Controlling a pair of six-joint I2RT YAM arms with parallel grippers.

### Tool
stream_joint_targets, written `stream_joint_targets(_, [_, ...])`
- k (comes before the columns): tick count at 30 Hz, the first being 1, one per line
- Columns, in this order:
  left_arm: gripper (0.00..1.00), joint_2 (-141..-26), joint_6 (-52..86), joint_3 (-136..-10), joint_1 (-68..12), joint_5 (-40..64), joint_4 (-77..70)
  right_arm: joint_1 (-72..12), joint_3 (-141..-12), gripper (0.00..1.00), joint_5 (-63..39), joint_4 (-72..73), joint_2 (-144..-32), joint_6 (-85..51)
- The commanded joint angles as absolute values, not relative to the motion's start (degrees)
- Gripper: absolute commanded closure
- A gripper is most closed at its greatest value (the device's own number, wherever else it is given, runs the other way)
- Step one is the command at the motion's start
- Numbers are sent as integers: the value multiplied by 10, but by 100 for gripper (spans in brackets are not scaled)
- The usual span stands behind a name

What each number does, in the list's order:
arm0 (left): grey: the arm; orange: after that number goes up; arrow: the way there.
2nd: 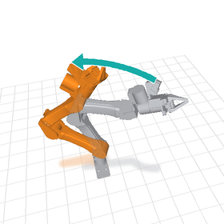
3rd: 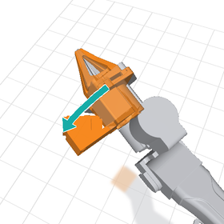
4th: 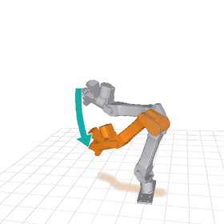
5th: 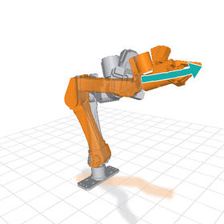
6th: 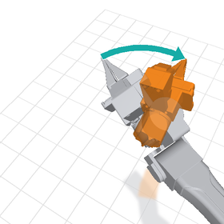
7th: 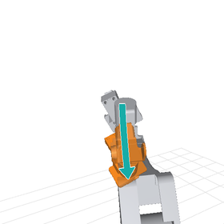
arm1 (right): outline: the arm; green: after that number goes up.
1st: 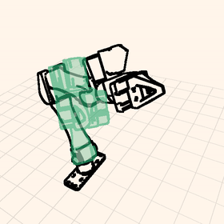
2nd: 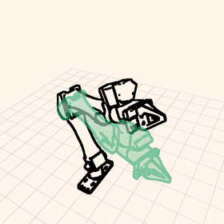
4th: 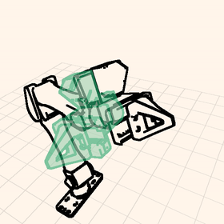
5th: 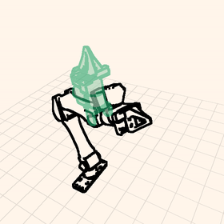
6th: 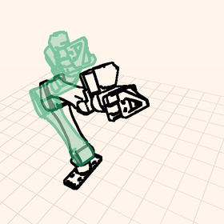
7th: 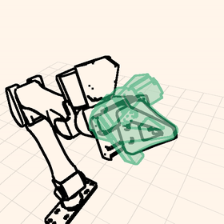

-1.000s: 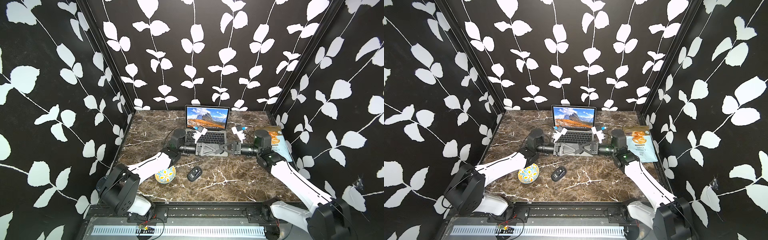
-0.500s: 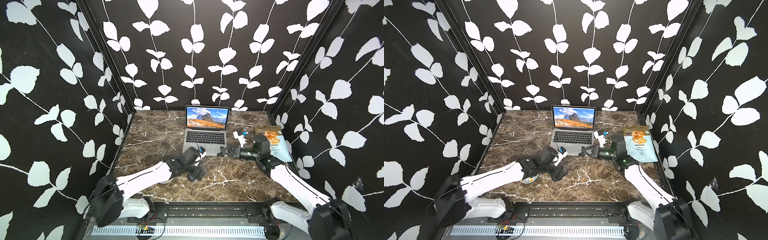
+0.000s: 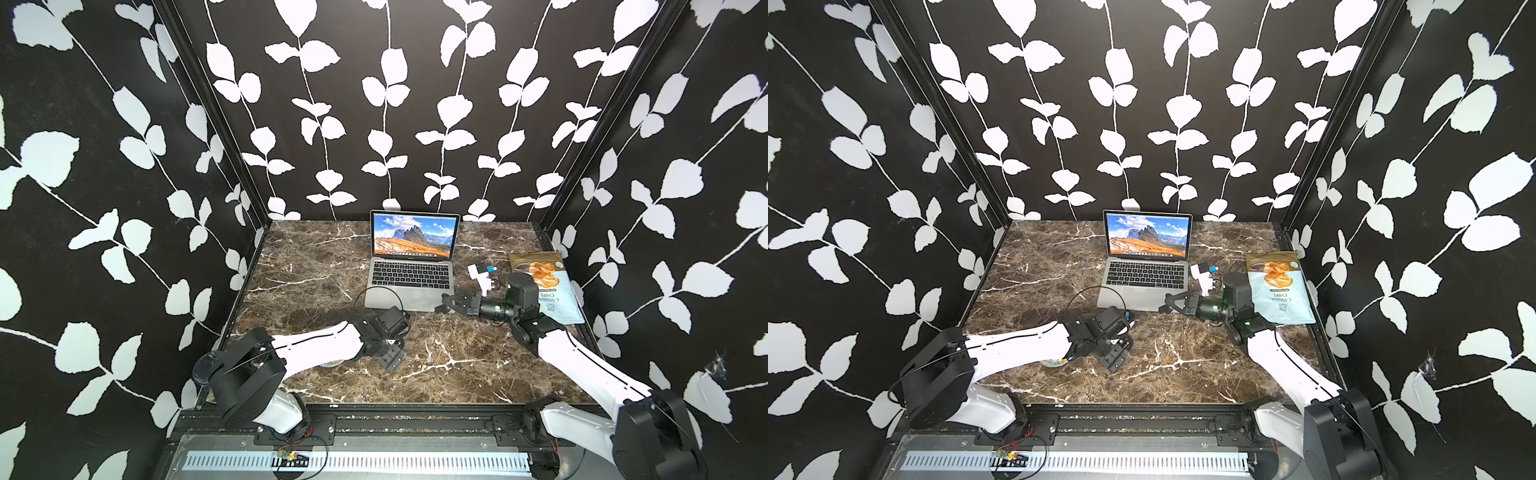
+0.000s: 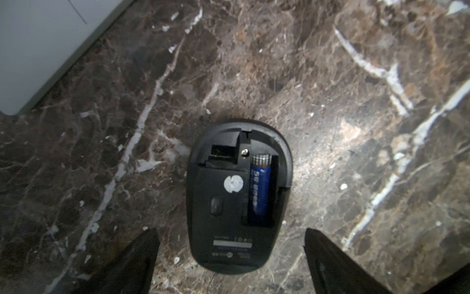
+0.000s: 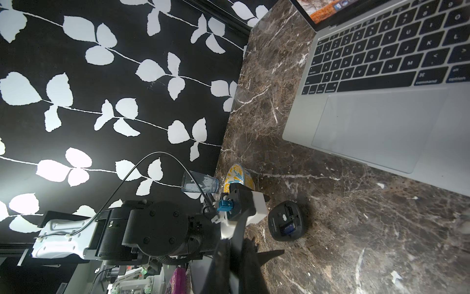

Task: Insert the wireless mouse receiver into the laptop
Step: Pick up the mouse from the center of the board.

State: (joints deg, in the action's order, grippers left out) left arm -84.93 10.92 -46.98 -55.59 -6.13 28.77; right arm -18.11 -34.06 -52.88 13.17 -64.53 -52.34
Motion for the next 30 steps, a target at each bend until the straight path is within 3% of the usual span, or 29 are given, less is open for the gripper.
stream_joint_targets(1, [11,-857,103,-460,-560,-46,279,-176,-334,98,-539,168,-647,-528])
stream_joint_targets(11, [36,-886,98,-463,-566,-66,284,-167,-329,99,-540,161,-647,-526])
stream_joint_targets(15, [49,-880,78,-453,-568,-58,255,-167,-342,100,-515,54,-646,-460])
stream_joint_targets(20, [51,-891,31,-447,-569,47,186,-169,-352,100,-509,-87,-650,-380])
stream_joint_targets(26, [52,-930,4,-460,-570,142,169,-185,-307,100,-549,-49,-659,-406])
stream_joint_targets(30, [53,-951,-9,-464,-574,153,170,-207,-292,100,-560,-1,-687,-422])
